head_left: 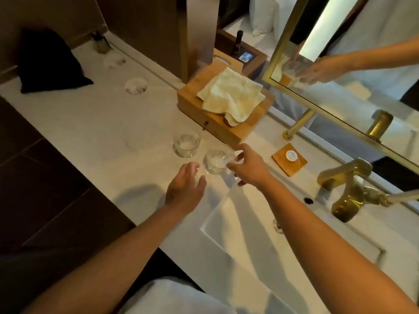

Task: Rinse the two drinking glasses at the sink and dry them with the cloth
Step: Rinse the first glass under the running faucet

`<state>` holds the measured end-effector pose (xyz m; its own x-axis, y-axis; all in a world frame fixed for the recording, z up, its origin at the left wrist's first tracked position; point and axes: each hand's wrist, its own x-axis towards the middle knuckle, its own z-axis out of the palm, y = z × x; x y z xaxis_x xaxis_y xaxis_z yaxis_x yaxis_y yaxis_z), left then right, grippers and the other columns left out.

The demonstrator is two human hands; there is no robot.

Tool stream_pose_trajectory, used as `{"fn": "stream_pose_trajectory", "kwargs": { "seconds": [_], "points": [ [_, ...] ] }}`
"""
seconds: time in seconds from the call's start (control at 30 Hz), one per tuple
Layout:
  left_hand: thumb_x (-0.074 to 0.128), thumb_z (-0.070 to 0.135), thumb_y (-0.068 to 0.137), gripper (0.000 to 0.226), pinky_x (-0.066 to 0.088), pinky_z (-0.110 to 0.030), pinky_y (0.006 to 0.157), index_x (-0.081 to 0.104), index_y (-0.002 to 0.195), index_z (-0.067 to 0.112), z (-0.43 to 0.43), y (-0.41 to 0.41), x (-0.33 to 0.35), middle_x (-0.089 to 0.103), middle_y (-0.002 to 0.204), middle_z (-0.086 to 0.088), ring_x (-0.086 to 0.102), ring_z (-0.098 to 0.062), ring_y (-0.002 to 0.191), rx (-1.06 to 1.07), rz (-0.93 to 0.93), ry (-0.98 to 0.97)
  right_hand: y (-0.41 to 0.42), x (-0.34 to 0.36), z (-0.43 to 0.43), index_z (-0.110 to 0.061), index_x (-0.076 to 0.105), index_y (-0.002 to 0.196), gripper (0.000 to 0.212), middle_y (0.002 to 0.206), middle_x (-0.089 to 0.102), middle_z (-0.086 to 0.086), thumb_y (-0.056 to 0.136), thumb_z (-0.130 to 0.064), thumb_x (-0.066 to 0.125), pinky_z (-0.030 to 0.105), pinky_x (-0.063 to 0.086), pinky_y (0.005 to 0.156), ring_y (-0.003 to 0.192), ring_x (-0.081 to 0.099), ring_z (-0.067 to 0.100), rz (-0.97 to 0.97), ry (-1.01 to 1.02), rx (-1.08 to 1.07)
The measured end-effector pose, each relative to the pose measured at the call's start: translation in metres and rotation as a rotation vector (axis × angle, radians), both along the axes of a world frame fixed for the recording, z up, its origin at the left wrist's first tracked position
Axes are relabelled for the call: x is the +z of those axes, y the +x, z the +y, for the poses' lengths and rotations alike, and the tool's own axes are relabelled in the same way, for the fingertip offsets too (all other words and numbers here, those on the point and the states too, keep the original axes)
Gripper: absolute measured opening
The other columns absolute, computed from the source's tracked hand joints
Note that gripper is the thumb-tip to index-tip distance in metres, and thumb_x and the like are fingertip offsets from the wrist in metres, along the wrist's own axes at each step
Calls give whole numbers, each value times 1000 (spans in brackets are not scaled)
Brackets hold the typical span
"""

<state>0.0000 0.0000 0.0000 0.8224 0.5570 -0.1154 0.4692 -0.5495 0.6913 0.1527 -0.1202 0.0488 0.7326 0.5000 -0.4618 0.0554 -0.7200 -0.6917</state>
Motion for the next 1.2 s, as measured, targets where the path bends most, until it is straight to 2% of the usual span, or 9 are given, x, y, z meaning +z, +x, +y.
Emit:
{"fn": "stream_pose_trajectory", "kwargs": {
  "seconds": [0.07, 0.2, 0.37, 0.57, 0.67, 0.77, 0.87, 1.0, 1.2],
  "points": [
    [58, 28, 95, 31, 54, -39, 86, 53, 123, 17, 19, 11, -4, 60, 117, -1, 61, -22, 98, -28, -4, -43, 1, -1, 19, -20, 32, 148, 84, 128, 42, 4, 80, -28, 81, 35, 62, 56, 105, 58, 30, -105, -83, 126],
    [69, 19, 87, 50, 50, -32, 87, 48, 133, 16, 32, 37, -11, 59, 127, -5, 61, -26, 106, -155, 45, -167, 0, -15, 42, -17, 23, 152, 108, 145, 36, 13, 69, -37, 89, 37, 47, 99, 127, 47, 32, -261, -220, 307],
    [77, 12, 80, 72, 49, -27, 91, 42, 143, 13, 26, 59, -19, 61, 129, -10, 60, -25, 115, -200, -69, -170, -2, -22, 38, -19, 41, 137, 92, 128, 50, 9, 63, -40, 91, 28, 40, 84, 113, 51, 26, -324, -160, 269],
    [82, 35, 77, 82, 52, -34, 94, 41, 145, 15, -2, 70, -25, 58, 135, -8, 57, -24, 119, -329, -56, -145, -5, -16, -8, -20, 44, 141, 95, 125, 52, 3, 61, -36, 92, 30, 47, 85, 108, 52, 18, -242, -131, 76],
    [83, 41, 75, 78, 53, -27, 81, 45, 140, 17, -39, 75, -19, 61, 118, -4, 61, -24, 105, -436, -36, -225, -14, -17, -54, -19, 46, 141, 97, 129, 55, 4, 58, -37, 92, 36, 52, 89, 110, 56, 20, -233, -121, -76],
    [87, 39, 70, 74, 44, -15, 65, 50, 132, 18, -83, 77, -16, 61, 101, 2, 59, -17, 87, -529, 13, -286, -28, -17, -105, -21, 43, 143, 97, 119, 56, -1, 61, -39, 91, 27, 54, 76, 102, 60, 18, -174, -110, -267],
    [91, 37, 63, 76, 51, -28, 72, 52, 125, 16, -131, 81, -20, 66, 108, -2, 63, -23, 94, -581, 26, -345, -41, -16, -152, -22, 39, 144, 96, 118, 53, -4, 64, -38, 91, 27, 59, 75, 106, 61, 20, -85, -63, -442],
    [93, 30, 64, 71, 54, -26, 71, 53, 121, 16, -188, 91, -20, 66, 106, 1, 65, -21, 93, -601, 82, -453, -48, -18, -199, -20, 43, 141, 90, 122, 54, -3, 67, -38, 90, 35, 59, 89, 111, 59, 20, -40, -53, -610],
    [86, 27, 73, 58, 62, -38, 79, 53, 121, 27, -237, 105, -33, 64, 105, 6, 66, -15, 96, -546, 144, -576, -42, -37, -246, -20, 49, 134, 82, 121, 58, 0, 65, -25, 92, 35, 63, 78, 109, 62, 24, 59, 110, -699]
  ]
}}
